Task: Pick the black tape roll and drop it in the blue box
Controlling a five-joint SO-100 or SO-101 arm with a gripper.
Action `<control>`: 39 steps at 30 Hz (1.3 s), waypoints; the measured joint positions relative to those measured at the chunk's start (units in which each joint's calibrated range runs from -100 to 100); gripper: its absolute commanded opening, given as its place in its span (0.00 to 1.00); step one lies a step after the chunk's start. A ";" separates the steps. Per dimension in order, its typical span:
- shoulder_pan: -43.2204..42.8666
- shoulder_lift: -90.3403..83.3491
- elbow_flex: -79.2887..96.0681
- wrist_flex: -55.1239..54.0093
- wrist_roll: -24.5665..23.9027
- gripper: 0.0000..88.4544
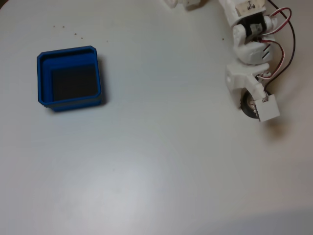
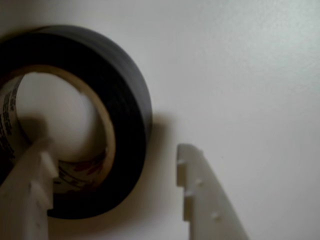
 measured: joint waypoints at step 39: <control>0.40 3.98 -0.09 -1.64 -0.08 0.23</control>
